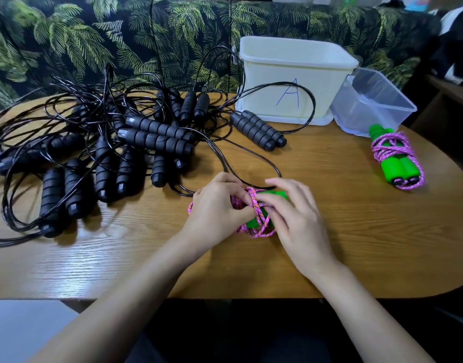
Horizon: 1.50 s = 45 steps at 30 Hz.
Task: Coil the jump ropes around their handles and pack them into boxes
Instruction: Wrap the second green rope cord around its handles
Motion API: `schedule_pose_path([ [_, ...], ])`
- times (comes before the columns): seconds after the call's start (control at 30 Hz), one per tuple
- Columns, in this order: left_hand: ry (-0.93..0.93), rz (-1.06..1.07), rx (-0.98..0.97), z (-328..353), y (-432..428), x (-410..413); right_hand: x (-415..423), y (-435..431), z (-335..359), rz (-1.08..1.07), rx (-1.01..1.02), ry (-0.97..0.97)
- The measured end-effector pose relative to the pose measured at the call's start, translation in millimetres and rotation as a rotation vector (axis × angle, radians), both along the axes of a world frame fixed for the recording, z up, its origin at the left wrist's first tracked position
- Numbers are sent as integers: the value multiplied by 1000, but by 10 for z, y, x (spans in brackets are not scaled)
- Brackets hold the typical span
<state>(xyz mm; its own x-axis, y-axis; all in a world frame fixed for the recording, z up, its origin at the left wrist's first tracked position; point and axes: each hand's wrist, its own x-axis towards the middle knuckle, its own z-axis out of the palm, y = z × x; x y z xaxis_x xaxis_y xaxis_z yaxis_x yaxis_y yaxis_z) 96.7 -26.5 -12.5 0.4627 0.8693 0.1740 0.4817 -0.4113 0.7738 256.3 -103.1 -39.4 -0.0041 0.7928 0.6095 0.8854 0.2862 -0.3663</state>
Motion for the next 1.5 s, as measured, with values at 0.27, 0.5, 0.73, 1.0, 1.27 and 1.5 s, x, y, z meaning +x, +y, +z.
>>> schedule_pose_path([
  [0.27,-275,-20,-151,2,204,-248,107,-33,65,-44,-318,-139],
  [0.5,176,-241,347,-117,116,-447,91,-29,81,-23,-455,-260],
  [0.73,413,-399,333,-321,118,-604,55,-75,-12,39,-574,-321],
  [1.0,127,-398,54,-248,-13,-379,348,255,133,-139,-546,-220],
  [1.27,130,-308,87,-227,102,443,687,50,177,-194,-653,82],
  [1.5,138,-290,94,-182,288,1351,1453,-16,242,-460,-545,32],
])
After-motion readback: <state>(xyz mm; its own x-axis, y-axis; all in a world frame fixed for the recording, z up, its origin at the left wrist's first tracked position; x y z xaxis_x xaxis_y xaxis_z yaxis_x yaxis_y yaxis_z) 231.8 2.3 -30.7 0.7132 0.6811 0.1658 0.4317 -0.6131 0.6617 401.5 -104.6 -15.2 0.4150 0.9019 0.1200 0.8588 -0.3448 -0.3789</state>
